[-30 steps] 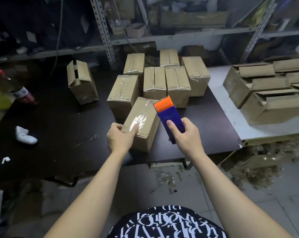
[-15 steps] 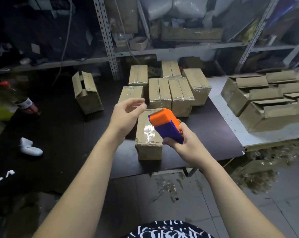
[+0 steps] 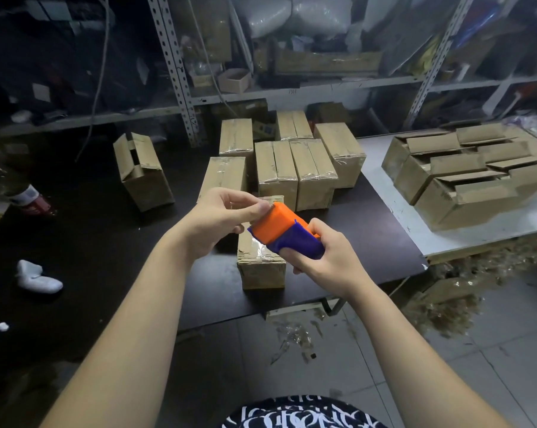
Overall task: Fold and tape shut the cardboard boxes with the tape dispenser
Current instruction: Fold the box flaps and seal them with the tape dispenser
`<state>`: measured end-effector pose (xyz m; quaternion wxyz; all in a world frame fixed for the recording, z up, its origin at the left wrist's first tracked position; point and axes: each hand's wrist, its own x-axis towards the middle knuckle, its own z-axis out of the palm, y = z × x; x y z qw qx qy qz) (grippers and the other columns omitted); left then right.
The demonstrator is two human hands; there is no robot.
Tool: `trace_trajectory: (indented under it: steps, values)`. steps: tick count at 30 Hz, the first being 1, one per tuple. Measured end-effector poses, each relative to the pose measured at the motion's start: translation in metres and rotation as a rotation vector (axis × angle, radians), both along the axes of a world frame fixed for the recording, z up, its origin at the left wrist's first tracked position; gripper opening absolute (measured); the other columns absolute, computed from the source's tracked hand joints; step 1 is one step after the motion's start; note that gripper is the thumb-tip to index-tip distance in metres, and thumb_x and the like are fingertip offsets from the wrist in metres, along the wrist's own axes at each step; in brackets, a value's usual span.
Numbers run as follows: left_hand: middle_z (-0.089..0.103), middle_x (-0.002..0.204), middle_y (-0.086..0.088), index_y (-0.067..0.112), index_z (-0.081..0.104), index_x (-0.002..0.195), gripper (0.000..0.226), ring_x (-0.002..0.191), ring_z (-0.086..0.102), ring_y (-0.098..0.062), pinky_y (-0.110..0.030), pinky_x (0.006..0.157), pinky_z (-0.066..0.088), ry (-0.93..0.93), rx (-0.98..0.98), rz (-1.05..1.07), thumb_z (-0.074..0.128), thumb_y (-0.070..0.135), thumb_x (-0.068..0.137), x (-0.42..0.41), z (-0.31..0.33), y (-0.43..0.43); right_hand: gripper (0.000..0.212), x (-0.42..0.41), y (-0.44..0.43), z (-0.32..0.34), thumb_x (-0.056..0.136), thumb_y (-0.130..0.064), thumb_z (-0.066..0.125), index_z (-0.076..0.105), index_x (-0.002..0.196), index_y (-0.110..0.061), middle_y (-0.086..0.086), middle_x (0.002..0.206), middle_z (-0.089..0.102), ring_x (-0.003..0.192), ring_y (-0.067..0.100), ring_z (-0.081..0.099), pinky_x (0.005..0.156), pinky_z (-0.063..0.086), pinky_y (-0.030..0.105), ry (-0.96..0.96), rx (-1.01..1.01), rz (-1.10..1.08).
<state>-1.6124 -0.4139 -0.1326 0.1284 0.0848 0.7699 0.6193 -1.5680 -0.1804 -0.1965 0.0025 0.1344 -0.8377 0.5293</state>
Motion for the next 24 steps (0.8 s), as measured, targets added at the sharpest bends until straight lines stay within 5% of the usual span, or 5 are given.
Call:
trace_trajectory:
  steps: [5, 9, 15, 20, 24]
  values:
    - [0.078, 0.098, -0.007, 0.027, 0.082, 0.091, 0.026, 0.099, 0.067, -0.027, -0.049, 0.088, 0.052, -0.044, 0.022, -0.015, 0.077, 0.049, 0.079, 0.001, 0.001, 0.003, 0.042, -0.001, 0.000, 0.000, 0.078, -0.057, 0.082, 0.057, 0.093, -0.027, -0.004, 0.083, 0.070, 0.073, 0.022, 0.072, 0.068, 0.061, 0.050, 0.035, -0.020, -0.027]
    - [0.078, 0.088, -0.006, 0.027, 0.082, 0.087, 0.023, 0.091, 0.068, -0.024, -0.055, 0.094, 0.053, -0.014, 0.025, 0.103, 0.076, 0.047, 0.078, -0.002, -0.003, 0.010, 0.044, 0.000, -0.004, -0.001, 0.073, -0.067, 0.079, 0.056, 0.089, -0.032, -0.009, 0.079, 0.069, 0.069, 0.016, 0.070, 0.060, 0.059, 0.035, 0.129, -0.028, -0.093]
    - [0.078, 0.093, -0.007, 0.024, 0.083, 0.081, 0.017, 0.110, 0.067, -0.044, -0.066, 0.097, 0.052, -0.019, 0.049, 0.165, 0.081, 0.039, 0.075, -0.002, -0.002, 0.015, 0.073, -0.005, -0.003, -0.014, 0.069, -0.087, 0.066, 0.061, 0.093, -0.019, -0.009, 0.080, 0.069, 0.070, 0.016, 0.068, 0.061, 0.059, 0.042, 0.254, 0.045, -0.197]
    - [0.076, 0.078, 0.006, 0.020, 0.079, 0.090, 0.004, 0.082, 0.072, -0.014, -0.035, 0.071, 0.060, 0.133, -0.047, 0.220, 0.076, 0.020, 0.092, -0.005, -0.004, 0.018, 0.072, -0.012, -0.003, -0.025, 0.075, -0.086, 0.063, 0.063, 0.093, -0.017, -0.007, 0.077, 0.068, 0.066, 0.019, 0.065, 0.060, 0.056, 0.045, 0.296, 0.088, -0.186]
    - [0.075, 0.079, 0.005, 0.016, 0.078, 0.092, 0.002, 0.075, 0.071, -0.007, -0.018, 0.065, 0.054, 0.243, -0.142, 0.213, 0.076, 0.017, 0.093, -0.004, 0.001, 0.025, 0.064, -0.016, -0.005, -0.032, 0.078, -0.083, 0.062, 0.061, 0.090, -0.020, -0.010, 0.074, 0.065, 0.063, 0.017, 0.063, 0.059, 0.055, 0.040, 0.272, 0.076, -0.176]
